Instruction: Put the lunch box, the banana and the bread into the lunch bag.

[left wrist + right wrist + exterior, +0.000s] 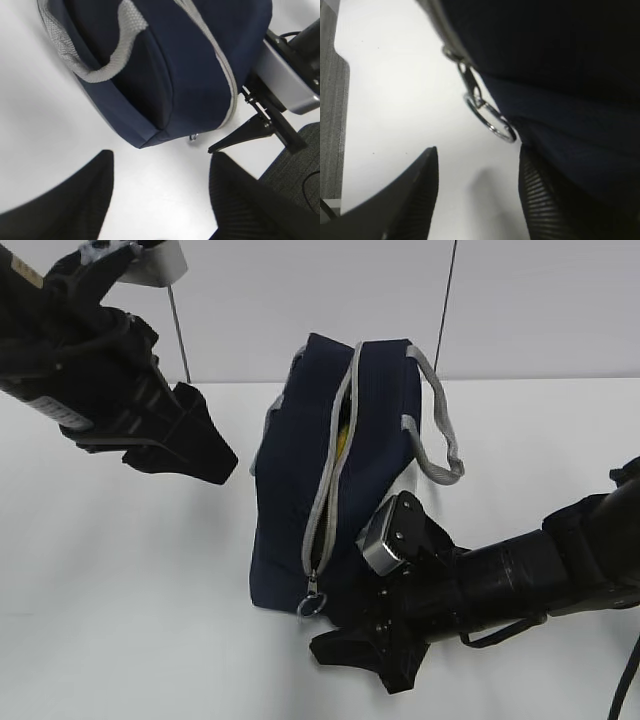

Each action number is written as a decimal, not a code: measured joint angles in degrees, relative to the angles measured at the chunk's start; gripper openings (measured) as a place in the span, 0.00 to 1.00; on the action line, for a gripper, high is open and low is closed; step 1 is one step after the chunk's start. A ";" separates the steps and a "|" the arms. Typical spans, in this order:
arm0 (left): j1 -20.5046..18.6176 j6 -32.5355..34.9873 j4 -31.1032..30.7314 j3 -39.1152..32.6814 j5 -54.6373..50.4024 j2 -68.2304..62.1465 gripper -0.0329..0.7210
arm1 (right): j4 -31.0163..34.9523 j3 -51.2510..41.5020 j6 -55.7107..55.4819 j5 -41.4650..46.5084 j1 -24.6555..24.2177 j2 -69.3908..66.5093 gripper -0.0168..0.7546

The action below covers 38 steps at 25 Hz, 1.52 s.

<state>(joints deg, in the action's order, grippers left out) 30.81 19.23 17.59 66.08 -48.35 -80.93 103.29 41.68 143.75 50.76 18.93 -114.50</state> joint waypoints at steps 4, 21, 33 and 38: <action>0.00 0.00 -0.05 0.00 0.00 0.00 0.61 | 0.00 0.52 0.00 -0.63 0.00 0.00 0.52; 0.00 0.00 -0.05 0.00 0.00 0.00 0.60 | 0.04 1.62 0.00 2.57 0.00 0.00 0.52; 0.00 0.00 -0.14 0.00 0.00 0.00 0.60 | -0.53 1.62 0.00 4.52 0.00 0.00 0.50; 0.00 0.00 -0.14 0.00 0.00 0.00 0.59 | -0.79 1.62 0.00 6.01 0.00 0.00 0.42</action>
<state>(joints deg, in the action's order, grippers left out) 30.81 19.23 17.45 66.08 -48.35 -80.93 102.50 43.30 143.75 56.77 18.93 -114.50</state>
